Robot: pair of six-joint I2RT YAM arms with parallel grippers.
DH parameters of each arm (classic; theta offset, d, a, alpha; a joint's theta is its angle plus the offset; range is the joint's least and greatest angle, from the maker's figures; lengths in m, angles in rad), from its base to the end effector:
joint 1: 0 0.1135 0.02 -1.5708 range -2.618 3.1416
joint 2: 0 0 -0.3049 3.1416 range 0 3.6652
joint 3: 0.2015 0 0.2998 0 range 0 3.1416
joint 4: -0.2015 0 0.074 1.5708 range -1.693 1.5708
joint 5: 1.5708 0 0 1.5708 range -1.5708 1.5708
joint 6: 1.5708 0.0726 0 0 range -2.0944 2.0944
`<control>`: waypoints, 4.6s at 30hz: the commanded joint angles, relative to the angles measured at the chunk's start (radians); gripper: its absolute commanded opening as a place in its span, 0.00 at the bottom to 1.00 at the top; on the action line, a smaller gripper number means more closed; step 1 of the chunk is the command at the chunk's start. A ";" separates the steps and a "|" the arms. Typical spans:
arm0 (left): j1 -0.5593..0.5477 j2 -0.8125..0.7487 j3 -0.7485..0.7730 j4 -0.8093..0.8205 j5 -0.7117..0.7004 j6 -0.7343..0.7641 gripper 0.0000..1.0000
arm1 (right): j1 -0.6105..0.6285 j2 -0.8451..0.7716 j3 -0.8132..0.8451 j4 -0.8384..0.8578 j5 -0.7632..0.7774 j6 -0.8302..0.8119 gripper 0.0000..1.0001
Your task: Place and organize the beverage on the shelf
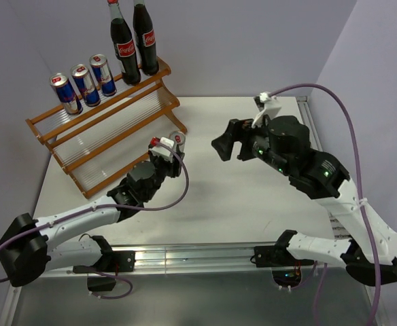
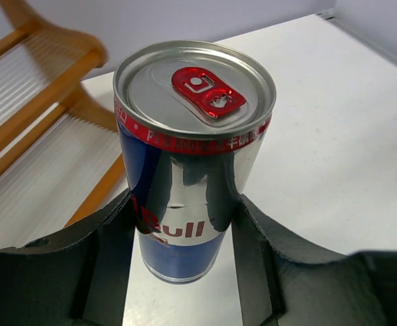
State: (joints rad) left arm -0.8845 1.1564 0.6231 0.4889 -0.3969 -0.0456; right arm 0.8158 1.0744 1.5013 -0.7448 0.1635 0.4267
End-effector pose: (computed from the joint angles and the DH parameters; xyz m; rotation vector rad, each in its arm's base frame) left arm 0.2254 -0.2309 0.2887 0.3698 1.5837 -0.3980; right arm 0.1838 0.1781 0.5123 -0.2623 1.9267 0.6883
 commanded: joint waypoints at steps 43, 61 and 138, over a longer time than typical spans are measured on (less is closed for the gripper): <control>0.966 -0.189 0.552 -0.448 -0.085 -0.080 0.00 | -0.168 -0.070 -0.372 0.255 -0.203 -0.089 0.98; 1.035 -0.118 0.428 -0.276 0.023 -0.128 0.00 | -0.167 -0.082 -0.391 0.252 -0.211 -0.109 0.98; 0.657 -0.466 0.561 -1.134 0.076 -0.211 0.99 | -0.165 -0.411 -0.386 0.090 0.360 -0.183 1.00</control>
State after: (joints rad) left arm -0.2234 0.7021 1.1728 -0.5827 -0.3466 -0.2272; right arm 0.6537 0.6991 1.1046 -0.6373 0.4904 0.2707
